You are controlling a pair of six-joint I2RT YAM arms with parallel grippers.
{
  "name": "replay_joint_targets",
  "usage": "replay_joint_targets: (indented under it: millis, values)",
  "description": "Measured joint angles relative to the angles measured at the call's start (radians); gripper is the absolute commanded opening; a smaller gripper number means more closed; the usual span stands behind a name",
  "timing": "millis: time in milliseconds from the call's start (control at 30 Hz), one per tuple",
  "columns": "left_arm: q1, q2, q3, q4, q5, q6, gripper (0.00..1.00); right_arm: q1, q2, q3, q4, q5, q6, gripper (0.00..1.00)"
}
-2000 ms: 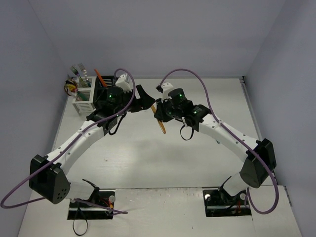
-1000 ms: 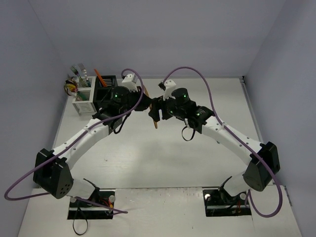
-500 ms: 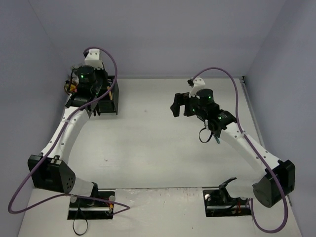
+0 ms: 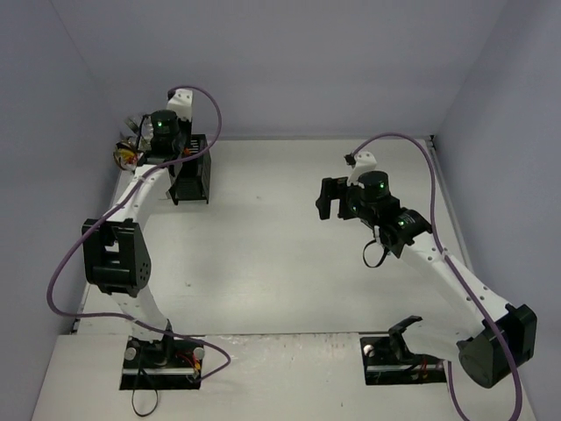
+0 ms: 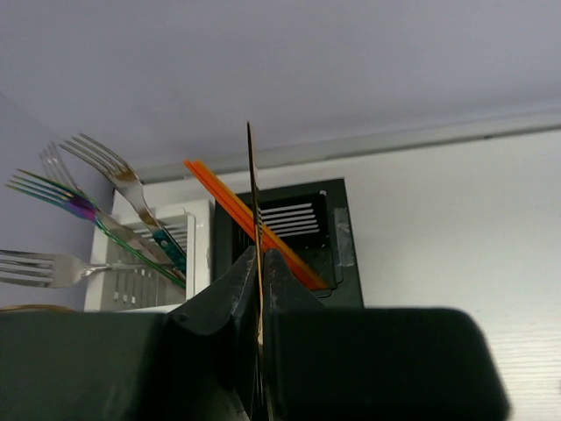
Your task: Sort the eating utensils into containers
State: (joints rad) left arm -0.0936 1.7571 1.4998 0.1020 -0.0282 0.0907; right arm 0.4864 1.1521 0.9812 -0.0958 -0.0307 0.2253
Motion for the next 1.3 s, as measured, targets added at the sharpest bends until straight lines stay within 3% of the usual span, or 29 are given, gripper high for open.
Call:
replay_joint_targets:
  millis: [300,633,800,933,1300]
  values:
    - [0.009,0.064,-0.054,0.045,0.008,0.016,0.01,-0.053,-0.029,-0.055,-0.068,0.067,0.008,0.99]
    - [0.009,0.039,-0.150,0.076,0.022,-0.037,0.37,-0.183,0.088,-0.058,-0.161,0.091,0.032,0.99]
    - [0.005,-0.018,-0.181,0.078,0.024,-0.066,0.61,-0.244,0.158,-0.058,-0.182,0.093,0.043,0.99]
    - [-0.003,-0.098,-0.191,0.055,0.024,-0.112,0.73,-0.286,0.239,-0.026,-0.212,0.091,0.057,0.98]
    - [-0.123,-0.350,-0.134,-0.243,0.027,-0.279,0.76,-0.356,0.523,0.098,-0.232,0.085,0.063,0.90]
